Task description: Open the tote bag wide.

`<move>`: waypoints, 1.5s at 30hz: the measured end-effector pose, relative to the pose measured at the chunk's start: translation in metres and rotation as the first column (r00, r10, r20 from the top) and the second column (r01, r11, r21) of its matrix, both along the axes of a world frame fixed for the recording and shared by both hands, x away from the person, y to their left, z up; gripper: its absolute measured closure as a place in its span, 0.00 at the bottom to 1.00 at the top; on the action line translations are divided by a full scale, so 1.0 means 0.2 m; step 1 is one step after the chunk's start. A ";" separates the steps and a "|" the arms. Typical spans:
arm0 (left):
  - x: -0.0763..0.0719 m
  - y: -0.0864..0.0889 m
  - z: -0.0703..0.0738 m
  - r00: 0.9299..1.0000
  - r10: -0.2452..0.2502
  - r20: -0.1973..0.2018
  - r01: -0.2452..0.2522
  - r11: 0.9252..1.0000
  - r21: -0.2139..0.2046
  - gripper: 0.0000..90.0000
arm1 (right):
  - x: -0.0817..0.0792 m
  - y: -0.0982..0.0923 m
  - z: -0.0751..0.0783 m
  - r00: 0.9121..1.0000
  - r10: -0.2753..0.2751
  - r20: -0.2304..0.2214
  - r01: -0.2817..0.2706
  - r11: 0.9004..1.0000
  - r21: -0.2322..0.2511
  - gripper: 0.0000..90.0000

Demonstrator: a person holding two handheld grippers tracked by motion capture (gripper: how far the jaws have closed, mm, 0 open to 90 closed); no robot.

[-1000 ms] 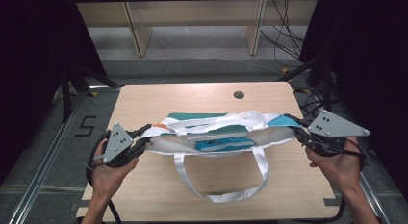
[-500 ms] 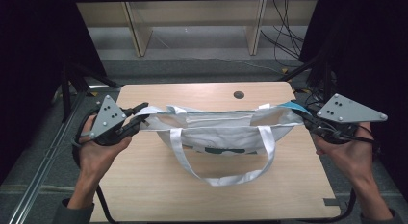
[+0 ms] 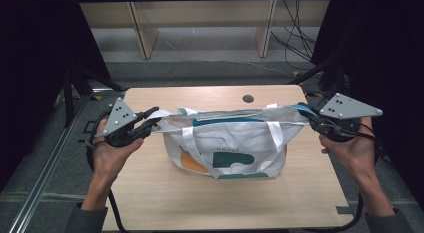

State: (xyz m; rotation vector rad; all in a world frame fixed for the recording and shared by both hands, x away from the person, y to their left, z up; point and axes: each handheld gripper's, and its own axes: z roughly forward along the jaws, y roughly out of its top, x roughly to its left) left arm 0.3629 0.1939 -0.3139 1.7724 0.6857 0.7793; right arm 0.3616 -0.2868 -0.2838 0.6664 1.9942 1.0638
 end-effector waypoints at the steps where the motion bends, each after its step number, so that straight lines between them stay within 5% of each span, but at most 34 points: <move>1: 0.01 0.00 -0.03 1.000 -0.006 -0.015 0.006 1.000 -0.016 0.88 | 0.01 0.00 -0.01 1.000 0.008 -0.001 -0.008 1.000 -0.004 0.98; 10: 0.07 -0.01 -0.07 0.999 0.000 -0.049 -0.002 0.999 -0.043 0.87 | 0.05 -0.01 -0.05 1.000 -0.014 -0.014 0.014 1.000 -0.011 0.98; 21: 0.14 -0.03 -0.09 0.997 0.027 -0.075 -0.030 0.999 -0.041 0.86 | 0.14 0.01 -0.06 0.997 -0.041 -0.067 0.045 0.998 0.047 0.98; 28: 0.17 -0.04 -0.03 0.997 0.043 -0.072 -0.046 0.998 -0.037 0.87 | 0.16 0.02 -0.03 0.996 -0.064 -0.068 0.069 0.995 0.075 0.98; 32: 0.19 -0.06 -0.04 0.996 0.042 -0.073 -0.044 0.998 -0.035 0.86 | 0.18 0.02 -0.05 0.994 -0.077 -0.073 0.081 0.995 0.051 0.98; 36: 0.26 -0.08 -0.14 0.989 0.063 -0.135 -0.061 0.998 0.015 0.86 | 0.22 0.03 -0.12 0.987 -0.116 -0.108 0.114 0.993 -0.028 0.98; 37: 0.31 -0.09 -0.22 0.977 0.061 -0.206 -0.058 0.998 0.024 0.86 | 0.23 0.04 -0.16 0.984 -0.124 -0.129 0.118 0.992 -0.052 0.98; 43: 0.36 -0.09 -0.38 0.957 0.069 -0.281 -0.060 0.997 0.039 0.86 | 0.30 0.04 -0.33 0.968 -0.107 -0.225 0.082 0.990 -0.115 0.97; 45: 0.36 -0.08 -0.44 0.954 0.072 -0.291 -0.047 0.994 0.094 0.85 | 0.29 0.05 -0.39 0.963 -0.108 -0.245 0.082 0.990 -0.117 0.97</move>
